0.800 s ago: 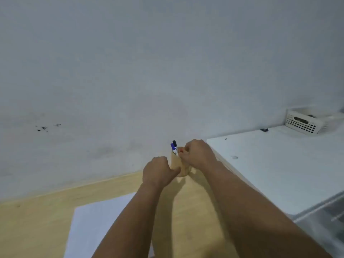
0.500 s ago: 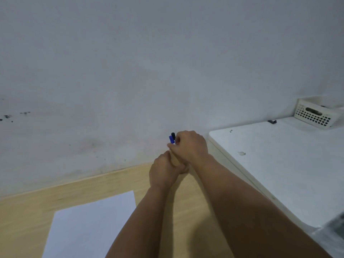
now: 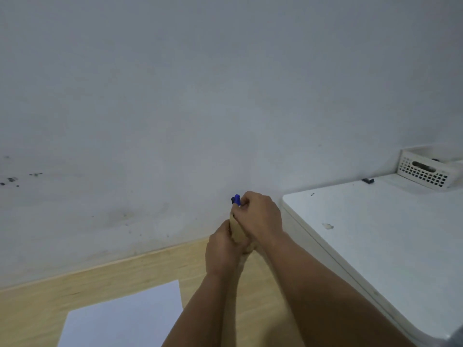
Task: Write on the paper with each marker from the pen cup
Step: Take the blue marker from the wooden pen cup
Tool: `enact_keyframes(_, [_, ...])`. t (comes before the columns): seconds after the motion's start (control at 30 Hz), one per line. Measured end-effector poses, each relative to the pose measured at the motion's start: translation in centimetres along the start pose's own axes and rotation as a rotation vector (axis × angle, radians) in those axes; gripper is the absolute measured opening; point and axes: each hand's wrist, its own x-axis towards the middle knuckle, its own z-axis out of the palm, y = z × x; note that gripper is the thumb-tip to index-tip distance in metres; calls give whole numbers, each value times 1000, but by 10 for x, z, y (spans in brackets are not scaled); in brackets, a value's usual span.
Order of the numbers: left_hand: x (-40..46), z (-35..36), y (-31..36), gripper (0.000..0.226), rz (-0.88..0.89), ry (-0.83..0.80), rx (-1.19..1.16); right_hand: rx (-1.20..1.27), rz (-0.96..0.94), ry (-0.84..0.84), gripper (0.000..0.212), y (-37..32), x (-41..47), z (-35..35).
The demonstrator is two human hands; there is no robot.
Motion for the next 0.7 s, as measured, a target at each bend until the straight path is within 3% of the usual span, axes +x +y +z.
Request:
enact_keyframes(0.1, [3, -11, 6, 27, -13, -62, 163, 103, -9, 95, 22, -11, 0, -17])
enact_keyframes(0.23, [3, -55, 21, 64, -15, -95, 274, 298, -67, 219, 18, -39, -2, -53])
enact_keyframes(0.37, [-9, -130, 44, 54, 15, 34, 305, 481, -178, 170, 14, -76, -14, -78])
enact_keyframes(0.43, [-19, -174, 51, 50, 13, 101, 247, 564, -202, 70, 10, -94, -27, -79])
enact_keyframes(0.53, [-43, -235, 56, 64, -8, 146, 69, 669, -145, -222, 14, -121, -64, -66])
enact_keyframes(0.6, [-65, -265, 55, 66, -28, 80, 27, 714, -107, -418, 18, -137, -96, -52])
enact_keyframes(0.7, [-92, -295, 49, 57, -62, -26, 45, 756, -100, -569, 23, -158, -137, -32])
